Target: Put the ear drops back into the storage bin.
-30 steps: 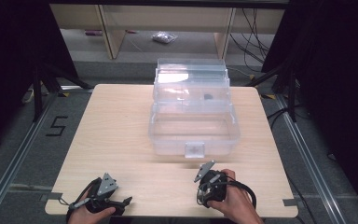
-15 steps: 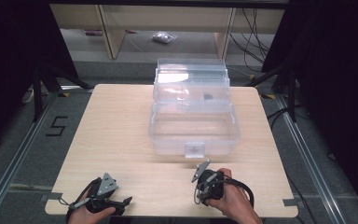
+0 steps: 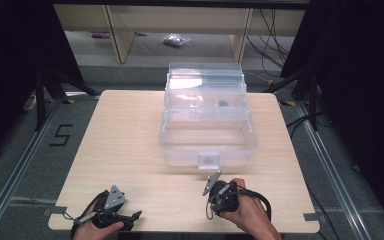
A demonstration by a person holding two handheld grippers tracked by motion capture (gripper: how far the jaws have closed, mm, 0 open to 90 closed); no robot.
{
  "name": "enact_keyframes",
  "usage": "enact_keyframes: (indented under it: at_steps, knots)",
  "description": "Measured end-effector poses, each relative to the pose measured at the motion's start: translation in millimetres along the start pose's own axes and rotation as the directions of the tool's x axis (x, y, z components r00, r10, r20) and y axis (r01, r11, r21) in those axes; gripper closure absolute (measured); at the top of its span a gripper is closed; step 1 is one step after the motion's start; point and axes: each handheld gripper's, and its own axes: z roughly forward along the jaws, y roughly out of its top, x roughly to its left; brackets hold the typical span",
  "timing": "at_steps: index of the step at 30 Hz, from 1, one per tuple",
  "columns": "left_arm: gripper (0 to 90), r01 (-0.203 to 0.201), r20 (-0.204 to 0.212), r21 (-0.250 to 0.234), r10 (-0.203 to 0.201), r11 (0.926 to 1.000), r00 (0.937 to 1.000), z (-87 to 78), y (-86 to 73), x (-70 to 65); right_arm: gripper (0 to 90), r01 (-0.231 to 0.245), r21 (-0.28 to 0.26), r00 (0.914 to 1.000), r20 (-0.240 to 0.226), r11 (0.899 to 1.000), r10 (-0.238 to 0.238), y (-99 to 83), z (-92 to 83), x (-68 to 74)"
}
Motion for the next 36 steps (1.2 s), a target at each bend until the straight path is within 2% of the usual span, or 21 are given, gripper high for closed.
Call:
enact_keyframes:
  at_steps: [2, 3, 5, 7, 8, 11, 13, 14, 15, 16, 20, 25, 31, 32, 34, 36]
  knots:
    - [15.1, -0.001, 0.000, -0.001, 0.001, 1.0000, 1.0000, 0.0, 0.1, 0.0, 60.0, -0.005, -0.012, 0.9998, 0.020, 1.000, 0.005, 2.0, -3.3, 0.1]
    - [15.1, 0.000, 0.000, -0.001, 0.000, 1.0000, 1.0000, -0.2, 0.1, 0.1, 60.1, 0.014, -0.010, 0.9998, 0.013, 1.000, -0.014, 4.5, -5.6, -3.5]
    - [15.1, 0.004, -0.003, 0.000, -0.004, 1.0000, 1.0000, -0.1, -0.1, 0.2, 60.1, 0.012, -0.011, 0.9999, 0.005, 1.000, -0.011, 5.4, -6.7, -5.1]
    - [15.1, 0.003, -0.002, 0.000, -0.003, 1.0000, 1.0000, -0.1, -0.1, 0.2, 60.1, 0.002, -0.021, 0.9998, 0.019, 1.000, -0.002, 6.6, -9.9, -7.5]
    - [15.1, 0.004, -0.002, 0.000, -0.004, 1.0000, 1.0000, -0.1, -0.1, 0.1, 60.1, 0.018, -0.028, 0.9997, 0.015, 0.999, -0.017, 7.2, -11.2, -10.2]
    - [15.1, 0.009, 0.001, -0.007, -0.009, 0.9999, 1.0000, 0.7, -0.2, -0.5, 60.1, 0.012, -0.025, 0.9998, 0.019, 1.000, -0.012, 7.9, -17.3, -15.1]
    - [15.1, 0.010, -0.002, -0.006, -0.010, 0.9999, 0.9999, 0.4, -0.2, -0.4, 60.0, -0.003, -0.012, 1.0000, 0.003, 1.000, 0.003, 8.0, -22.0, -18.7]
    - [15.1, 0.003, -0.003, 0.000, -0.003, 1.0000, 1.0000, -0.1, -0.1, 0.1, 60.1, 0.017, -0.021, 0.9998, 0.015, 1.000, -0.017, 8.0, -23.4, -20.9]
    - [15.1, 0.012, -0.002, -0.007, -0.012, 0.9999, 0.9999, 0.3, -0.2, -0.4, 60.1, -0.007, -0.024, 0.9996, 0.028, 1.000, 0.008, 7.5, -24.9, -20.7]
    - [15.1, 0.012, -0.002, -0.007, -0.012, 0.9999, 0.9999, 0.3, -0.3, -0.4, 60.1, 0.009, -0.029, 0.9996, 0.027, 1.000, -0.009, 7.3, -27.3, -23.8]
    - [15.1, 0.002, -0.003, 0.000, -0.002, 1.0000, 1.0000, 0.1, -0.1, 0.2, 60.1, -0.003, -0.032, 0.9996, 0.027, 0.999, 0.004, 6.3, -34.3, -29.5]
    - [15.1, 0.013, -0.002, -0.007, -0.013, 0.9999, 0.9999, 0.4, -0.3, -0.2, 60.0, -0.023, -0.030, 0.9995, 0.021, 0.999, 0.024, 5.6, -38.5, -36.2]
    - [15.1, 0.012, -0.011, -0.006, -0.012, 0.9999, 0.9999, 0.6, -0.3, -0.4, 60.0, -0.021, -0.029, 0.9997, 0.012, 0.999, 0.022, 6.3, -44.1, -43.9]
    - [15.1, 0.013, -0.002, -0.007, -0.013, 0.9999, 0.9999, 0.3, -0.3, -0.1, 60.1, -0.034, -0.025, 0.9993, 0.014, 0.999, 0.035, 6.6, -45.6, -44.0]
    - [15.1, 0.013, -0.002, -0.007, -0.013, 0.9999, 0.9999, 0.5, -0.4, -0.1, 60.1, -0.022, -0.031, 0.9997, 0.013, 0.999, 0.022, 7.1, -47.6, -46.7]
    - [15.1, 0.012, -0.001, -0.006, -0.012, 0.9999, 0.9999, 0.6, -0.4, -0.1, 60.1, -0.033, -0.031, 0.9994, 0.011, 0.999, 0.034, 7.2, -50.6, -48.1]
